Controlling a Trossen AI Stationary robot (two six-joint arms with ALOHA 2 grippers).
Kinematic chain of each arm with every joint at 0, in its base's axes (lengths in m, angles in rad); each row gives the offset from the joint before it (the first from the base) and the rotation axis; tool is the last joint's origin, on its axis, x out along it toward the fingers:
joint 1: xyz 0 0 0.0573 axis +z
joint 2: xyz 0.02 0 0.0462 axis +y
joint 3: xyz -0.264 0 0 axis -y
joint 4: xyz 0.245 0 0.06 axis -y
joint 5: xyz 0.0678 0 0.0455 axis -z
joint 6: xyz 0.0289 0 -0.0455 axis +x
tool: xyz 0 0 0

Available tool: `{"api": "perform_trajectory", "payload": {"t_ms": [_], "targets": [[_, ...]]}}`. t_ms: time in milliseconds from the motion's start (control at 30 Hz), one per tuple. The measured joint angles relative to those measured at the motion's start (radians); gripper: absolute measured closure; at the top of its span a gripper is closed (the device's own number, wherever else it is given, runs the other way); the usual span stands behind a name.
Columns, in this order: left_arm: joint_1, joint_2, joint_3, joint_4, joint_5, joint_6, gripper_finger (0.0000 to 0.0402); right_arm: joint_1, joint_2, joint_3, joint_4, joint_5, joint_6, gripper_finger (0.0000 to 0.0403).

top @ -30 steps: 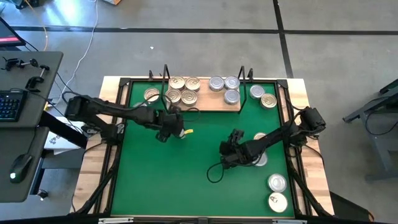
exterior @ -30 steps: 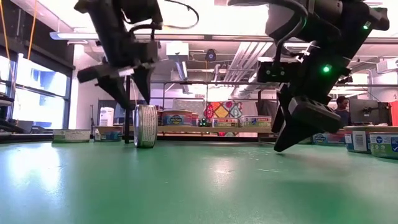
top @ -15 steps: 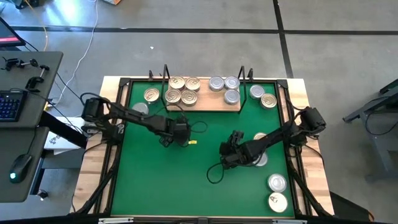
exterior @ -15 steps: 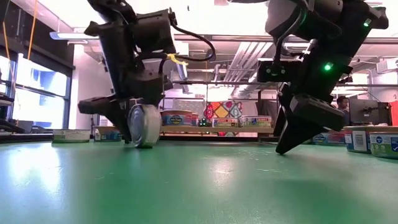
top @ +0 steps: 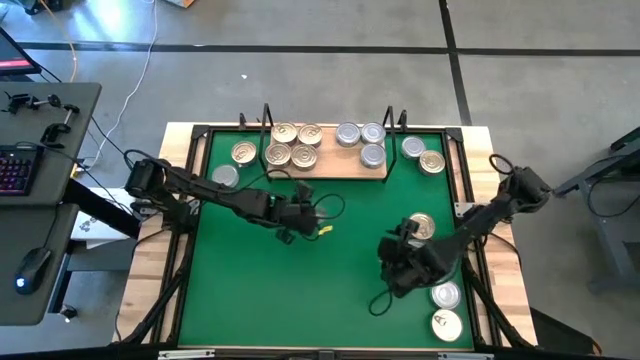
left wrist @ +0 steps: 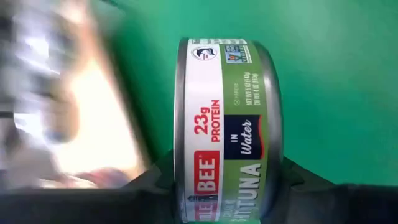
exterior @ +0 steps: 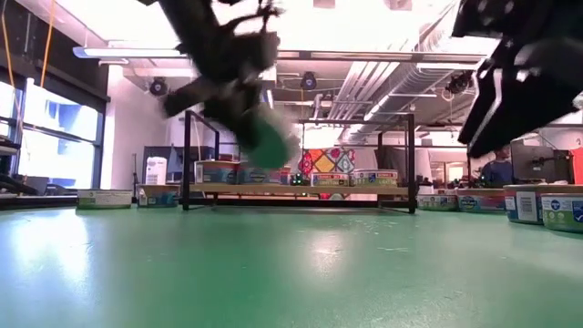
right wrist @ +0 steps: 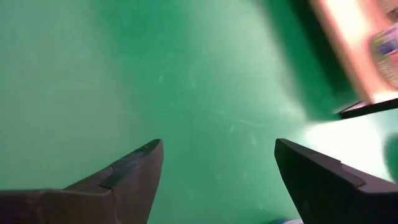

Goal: Stack canned seafood by type on shelf
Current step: Put the green white tuna can on the shelf

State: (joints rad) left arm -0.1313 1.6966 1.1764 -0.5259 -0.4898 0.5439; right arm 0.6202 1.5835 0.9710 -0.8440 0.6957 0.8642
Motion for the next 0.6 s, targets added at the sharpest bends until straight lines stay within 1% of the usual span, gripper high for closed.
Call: {"api": "perform_trajectory", "payload": {"t_ms": [100, 267, 400, 433, 600], "targets": [[0.025, -0.001, 0.012, 0.195, -0.086, 0.108, 0.0284, 0.029, -0.013, 0.000, -0.023, 0.061, 0.044, 0.0098], [0.122, 0.064, 0.012, 0.486, -0.158, 0.224, 0.0284, 0.046, -0.013, 0.000, -0.007, 0.081, 0.055, 0.0098], [0.181, 0.156, 0.012, 0.658, -0.174, 0.312, 0.0284, 0.048, -0.013, 0.000, -0.004, 0.082, 0.055, 0.0098], [0.190, 0.179, 0.013, 0.690, -0.181, 0.337, 0.0284, 0.048, -0.013, 0.000, -0.004, 0.082, 0.055, 0.0098], [0.217, 0.323, 0.085, 0.697, -0.269, 0.409, 0.0284, 0.048, -0.013, 0.000, 0.004, 0.089, 0.054, 0.0098]]}}
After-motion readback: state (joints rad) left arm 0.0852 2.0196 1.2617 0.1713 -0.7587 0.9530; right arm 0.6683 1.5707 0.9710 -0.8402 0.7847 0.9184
